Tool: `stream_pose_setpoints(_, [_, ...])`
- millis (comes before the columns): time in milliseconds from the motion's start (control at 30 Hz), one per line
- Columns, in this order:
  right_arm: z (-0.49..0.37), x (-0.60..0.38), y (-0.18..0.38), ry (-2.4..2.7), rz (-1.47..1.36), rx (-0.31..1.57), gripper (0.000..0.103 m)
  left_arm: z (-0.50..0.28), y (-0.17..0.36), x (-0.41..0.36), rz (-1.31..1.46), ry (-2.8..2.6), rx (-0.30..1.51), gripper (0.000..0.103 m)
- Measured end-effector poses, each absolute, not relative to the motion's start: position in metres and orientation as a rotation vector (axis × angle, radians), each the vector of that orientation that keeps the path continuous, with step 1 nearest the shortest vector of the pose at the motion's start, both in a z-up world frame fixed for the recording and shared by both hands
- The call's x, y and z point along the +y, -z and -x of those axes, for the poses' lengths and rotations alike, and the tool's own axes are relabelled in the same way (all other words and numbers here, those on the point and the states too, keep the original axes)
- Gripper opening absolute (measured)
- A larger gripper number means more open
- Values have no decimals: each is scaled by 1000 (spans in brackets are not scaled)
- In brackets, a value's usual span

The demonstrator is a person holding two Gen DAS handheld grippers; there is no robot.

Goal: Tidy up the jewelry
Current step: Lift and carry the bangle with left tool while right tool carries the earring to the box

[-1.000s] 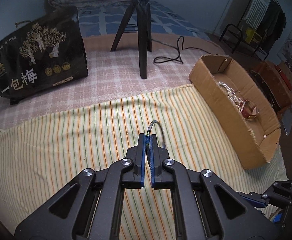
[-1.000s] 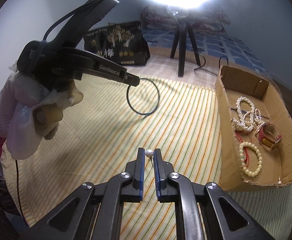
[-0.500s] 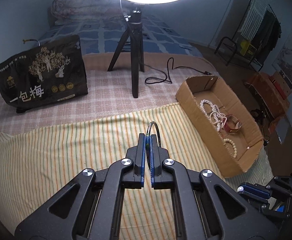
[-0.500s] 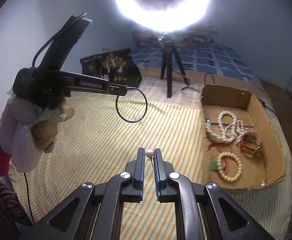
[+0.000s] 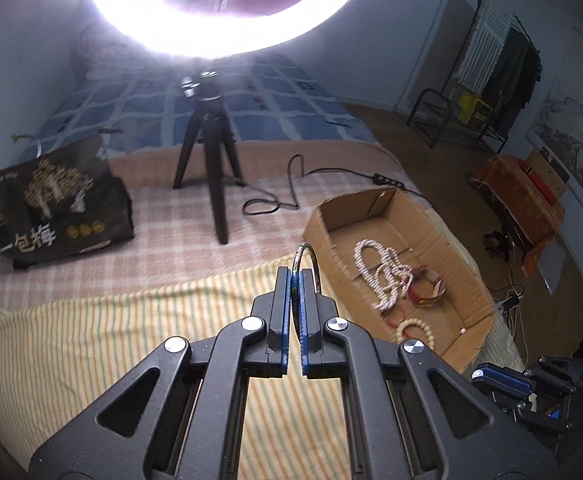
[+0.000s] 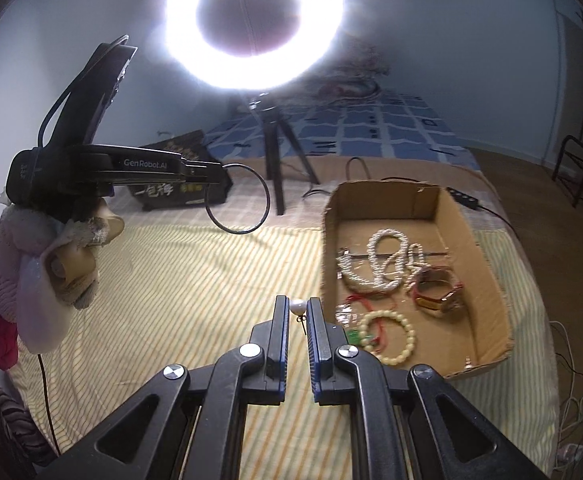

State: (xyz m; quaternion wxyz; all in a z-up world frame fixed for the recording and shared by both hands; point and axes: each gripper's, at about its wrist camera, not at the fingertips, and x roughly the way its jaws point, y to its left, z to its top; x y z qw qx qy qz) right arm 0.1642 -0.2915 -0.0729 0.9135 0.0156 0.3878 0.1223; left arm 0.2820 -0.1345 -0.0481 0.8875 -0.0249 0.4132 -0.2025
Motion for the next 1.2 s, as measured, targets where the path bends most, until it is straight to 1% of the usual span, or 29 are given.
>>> stream_pose_setpoints(333, [-170,-319,69,-183,-62,795,6,-300,40,-174,27,458,836,1])
stream_pose_setpoints(700, [-176,-338,74,-139,-79,803,6,-317,45,-211,-8,469,825,1])
stream_pose_setpoints(1200, [-182,-355,80,-84,-109,812,6,-326,48,-244,-59,483,810,1])
